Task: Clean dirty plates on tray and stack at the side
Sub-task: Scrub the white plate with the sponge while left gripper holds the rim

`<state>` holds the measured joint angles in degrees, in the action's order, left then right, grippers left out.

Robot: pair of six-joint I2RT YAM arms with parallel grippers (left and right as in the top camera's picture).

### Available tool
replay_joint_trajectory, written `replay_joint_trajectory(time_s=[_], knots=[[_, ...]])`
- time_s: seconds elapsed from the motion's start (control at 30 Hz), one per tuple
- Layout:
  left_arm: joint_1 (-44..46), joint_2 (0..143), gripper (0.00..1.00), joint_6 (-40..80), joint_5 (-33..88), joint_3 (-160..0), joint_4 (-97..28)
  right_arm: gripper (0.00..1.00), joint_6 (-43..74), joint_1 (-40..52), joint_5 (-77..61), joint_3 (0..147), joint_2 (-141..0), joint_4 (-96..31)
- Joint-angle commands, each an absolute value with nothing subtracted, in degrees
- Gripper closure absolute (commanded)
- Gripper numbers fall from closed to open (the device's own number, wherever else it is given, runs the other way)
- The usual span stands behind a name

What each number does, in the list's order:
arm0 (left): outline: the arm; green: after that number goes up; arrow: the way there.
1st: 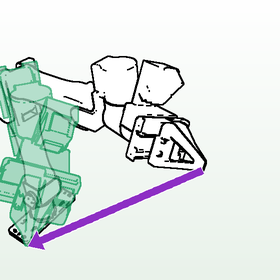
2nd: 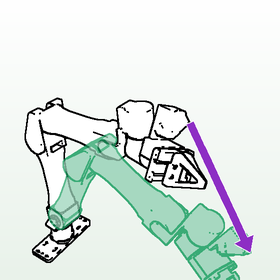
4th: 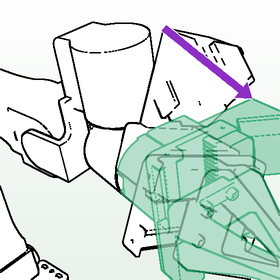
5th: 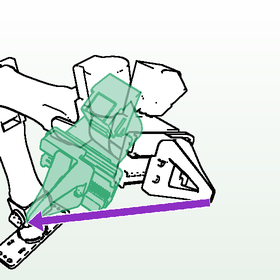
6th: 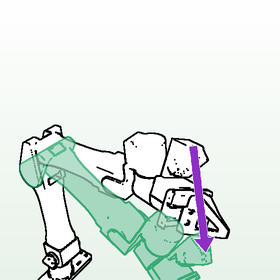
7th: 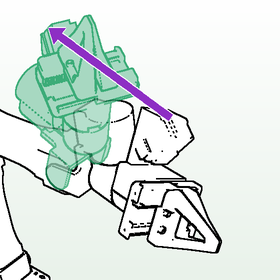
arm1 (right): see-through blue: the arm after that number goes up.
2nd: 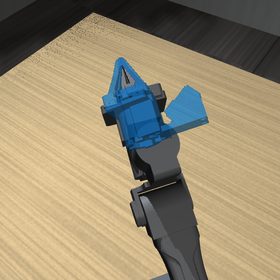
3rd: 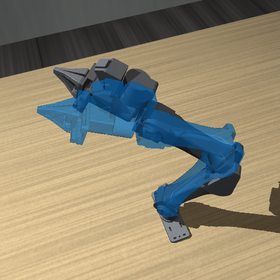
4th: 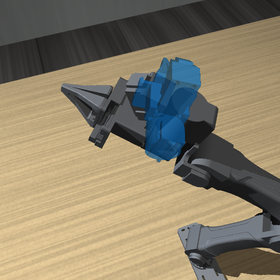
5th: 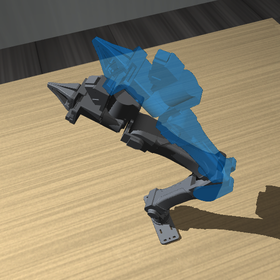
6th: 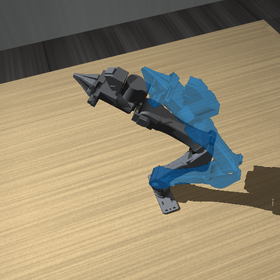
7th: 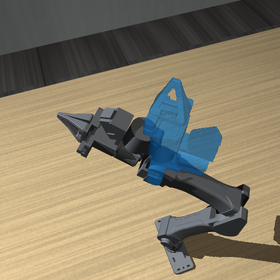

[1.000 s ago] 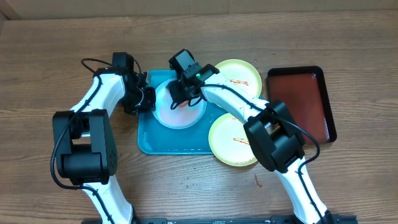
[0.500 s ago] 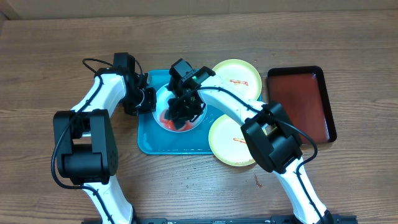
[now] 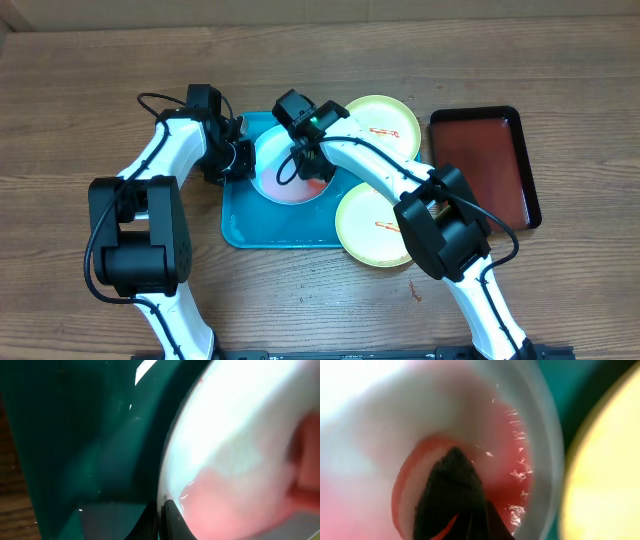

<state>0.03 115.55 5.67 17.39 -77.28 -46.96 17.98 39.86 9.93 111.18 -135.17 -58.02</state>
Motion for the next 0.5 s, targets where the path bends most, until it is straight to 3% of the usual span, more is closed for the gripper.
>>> replay_joint_trajectory(time_s=[0.0, 0.27, 0.47], knots=[[-0.7, 116.5, 0.96, 4.9, 13.6, -77.3, -47.4, 0.96, 19.9, 38.0, 21.8, 109.8, -137.7, -54.4], [-0.7, 116.5, 0.96, 4.9, 12.9, -77.3, -47.5, 0.96, 20.3, 39.4, 1.1, 108.7, -138.2, -40.2], [-0.7, 116.5, 0.96, 4.9, 12.9, -77.3, -47.4, 0.96, 21.7, 39.4, -17.0, 108.7, -141.1, -39.7]])
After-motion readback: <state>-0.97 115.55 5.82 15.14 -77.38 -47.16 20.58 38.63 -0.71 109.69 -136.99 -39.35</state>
